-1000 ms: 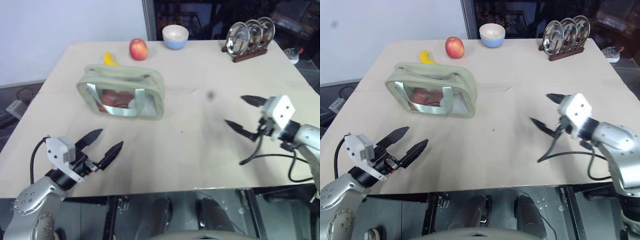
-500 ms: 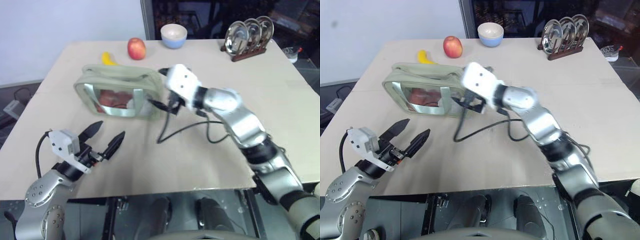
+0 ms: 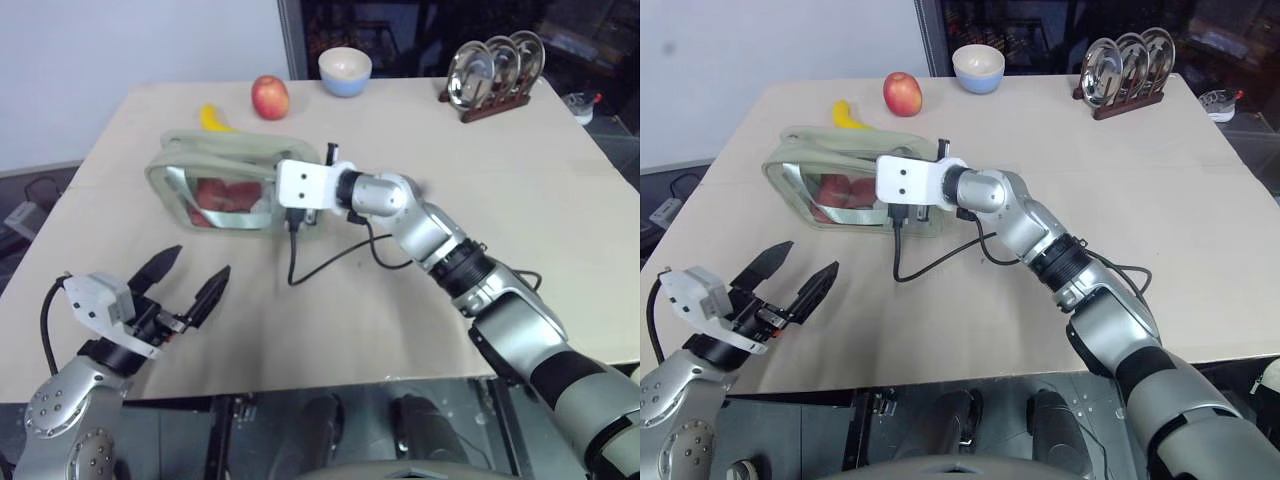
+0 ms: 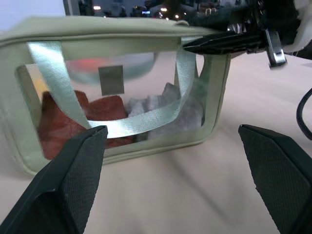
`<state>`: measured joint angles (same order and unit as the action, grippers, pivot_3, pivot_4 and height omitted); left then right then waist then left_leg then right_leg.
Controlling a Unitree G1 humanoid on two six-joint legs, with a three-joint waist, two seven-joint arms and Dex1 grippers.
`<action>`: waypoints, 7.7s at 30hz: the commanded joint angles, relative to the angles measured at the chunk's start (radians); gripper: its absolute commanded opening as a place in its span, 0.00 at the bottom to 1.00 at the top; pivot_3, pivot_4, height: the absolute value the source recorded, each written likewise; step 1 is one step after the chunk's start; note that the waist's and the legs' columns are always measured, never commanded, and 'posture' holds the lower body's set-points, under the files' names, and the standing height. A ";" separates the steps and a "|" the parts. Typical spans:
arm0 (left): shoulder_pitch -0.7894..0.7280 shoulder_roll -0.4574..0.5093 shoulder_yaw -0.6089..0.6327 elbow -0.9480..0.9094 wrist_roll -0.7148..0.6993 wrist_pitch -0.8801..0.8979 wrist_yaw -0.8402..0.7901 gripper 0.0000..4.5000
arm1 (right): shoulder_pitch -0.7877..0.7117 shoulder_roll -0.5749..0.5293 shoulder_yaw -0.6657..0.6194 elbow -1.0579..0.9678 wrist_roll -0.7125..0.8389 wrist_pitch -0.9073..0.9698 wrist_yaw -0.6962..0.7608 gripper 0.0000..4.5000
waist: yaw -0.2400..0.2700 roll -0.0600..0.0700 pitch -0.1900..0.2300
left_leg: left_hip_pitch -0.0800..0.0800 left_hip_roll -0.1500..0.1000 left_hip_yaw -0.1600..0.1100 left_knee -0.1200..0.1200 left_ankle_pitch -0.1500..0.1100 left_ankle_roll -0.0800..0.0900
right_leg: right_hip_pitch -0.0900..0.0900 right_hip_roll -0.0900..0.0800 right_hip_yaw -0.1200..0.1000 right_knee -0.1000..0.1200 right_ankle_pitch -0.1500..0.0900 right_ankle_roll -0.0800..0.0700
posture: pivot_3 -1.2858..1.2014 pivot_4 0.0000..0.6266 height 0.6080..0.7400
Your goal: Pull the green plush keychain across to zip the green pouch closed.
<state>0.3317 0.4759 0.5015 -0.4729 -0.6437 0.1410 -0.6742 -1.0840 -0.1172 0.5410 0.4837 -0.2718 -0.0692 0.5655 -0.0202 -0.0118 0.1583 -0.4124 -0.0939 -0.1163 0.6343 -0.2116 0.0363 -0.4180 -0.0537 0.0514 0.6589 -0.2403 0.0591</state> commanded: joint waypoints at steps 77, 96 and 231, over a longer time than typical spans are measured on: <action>-0.504 0.133 -0.210 0.417 0.178 0.029 -0.108 1.00 | 0.336 -0.554 -0.304 -0.741 0.377 0.188 0.439 0.00 | 0.006 0.002 0.001 | -0.003 0.000 -0.003 0.001 -0.002 0.004 | 0.000 -0.002 -0.002 -0.001 0.000 0.000 | 0.52 0.24 1.00; -0.664 0.052 -0.376 0.570 0.315 -0.011 -0.110 0.68 | 0.429 -0.541 -0.306 -0.812 0.367 0.195 0.435 0.00 | 0.004 0.001 0.001 | -0.002 -0.001 -0.003 0.002 0.000 0.001 | 0.001 -0.002 -0.002 0.000 0.000 0.000 | 0.52 0.24 1.00; -0.372 0.148 -0.250 0.175 0.101 0.067 -0.203 0.00 | 0.120 -0.264 -0.104 -0.506 0.051 0.125 0.260 0.16 | -0.018 0.002 0.002 | -0.002 0.000 -0.002 0.001 0.001 -0.001 | -0.003 -0.001 -0.001 0.003 0.001 -0.001 | 0.52 0.24 1.00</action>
<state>-0.0426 0.6226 0.2377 -0.2657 -0.5432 0.2266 -0.8833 -0.9615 -0.3791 0.4403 -0.0162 -0.2071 0.0915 0.8418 -0.0380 -0.0100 0.1598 -0.4145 -0.0939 -0.1180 0.6349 -0.2108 0.0355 -0.4215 -0.0544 0.0505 0.6618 -0.2396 0.0586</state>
